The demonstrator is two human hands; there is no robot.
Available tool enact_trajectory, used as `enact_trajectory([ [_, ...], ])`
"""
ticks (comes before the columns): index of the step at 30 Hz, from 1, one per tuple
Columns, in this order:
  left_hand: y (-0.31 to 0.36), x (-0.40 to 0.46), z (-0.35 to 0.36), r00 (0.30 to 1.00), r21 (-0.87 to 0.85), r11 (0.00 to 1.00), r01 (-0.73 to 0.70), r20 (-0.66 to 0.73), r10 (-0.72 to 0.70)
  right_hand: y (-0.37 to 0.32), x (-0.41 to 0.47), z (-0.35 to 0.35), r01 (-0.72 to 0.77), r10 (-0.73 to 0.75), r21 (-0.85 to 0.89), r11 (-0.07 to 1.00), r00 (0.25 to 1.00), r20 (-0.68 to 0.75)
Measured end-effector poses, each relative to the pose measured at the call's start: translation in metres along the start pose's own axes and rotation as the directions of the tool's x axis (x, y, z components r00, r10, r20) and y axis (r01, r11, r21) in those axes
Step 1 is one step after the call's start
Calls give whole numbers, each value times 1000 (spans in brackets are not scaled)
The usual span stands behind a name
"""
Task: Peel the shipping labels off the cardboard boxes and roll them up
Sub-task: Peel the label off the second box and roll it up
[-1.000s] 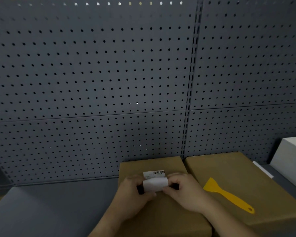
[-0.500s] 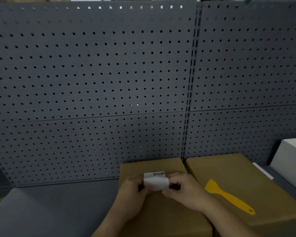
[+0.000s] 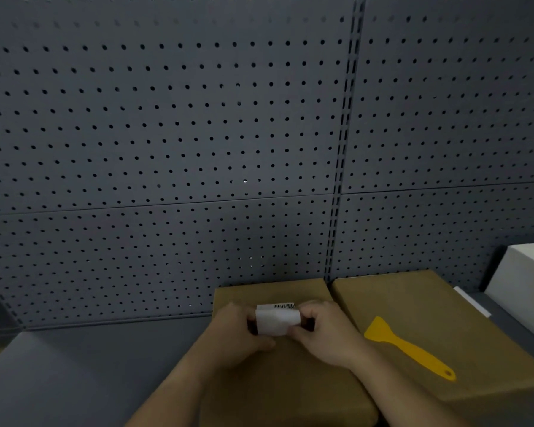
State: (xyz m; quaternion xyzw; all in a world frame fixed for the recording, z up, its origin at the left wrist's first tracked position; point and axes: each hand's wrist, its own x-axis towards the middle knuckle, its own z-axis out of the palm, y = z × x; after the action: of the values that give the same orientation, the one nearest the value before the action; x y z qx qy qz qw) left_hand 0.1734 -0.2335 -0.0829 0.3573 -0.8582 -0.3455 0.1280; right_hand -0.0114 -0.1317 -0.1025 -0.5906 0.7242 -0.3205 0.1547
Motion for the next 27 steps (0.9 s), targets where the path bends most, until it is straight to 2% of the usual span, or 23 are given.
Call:
enact_trajectory([
  [2,-3,8,-2,1000,25,1000,-9,-3,9,2,1,1,1,-1,17,1000,1000,-2],
  [6,-12,4,8,995,-71,996,-47,-96,40,2,0,3,10,-9,45,999,1000,-14],
  [11,-12,0,10,991,-143,985,-94,-112,78,6,1,2,38,-40,165,986,999,6],
  [18,-17,0,11,993,-164,984,-75,-101,58,10,5,6,77,-75,91,993,997,-29],
  [21,-21,3,13,994,-101,992,-70,-89,61,12,6,6,57,-55,55,997,998,-36],
  [27,-25,14,20,977,11,999,-48,-208,49,7,4,4,19,-17,73,997,999,-35],
])
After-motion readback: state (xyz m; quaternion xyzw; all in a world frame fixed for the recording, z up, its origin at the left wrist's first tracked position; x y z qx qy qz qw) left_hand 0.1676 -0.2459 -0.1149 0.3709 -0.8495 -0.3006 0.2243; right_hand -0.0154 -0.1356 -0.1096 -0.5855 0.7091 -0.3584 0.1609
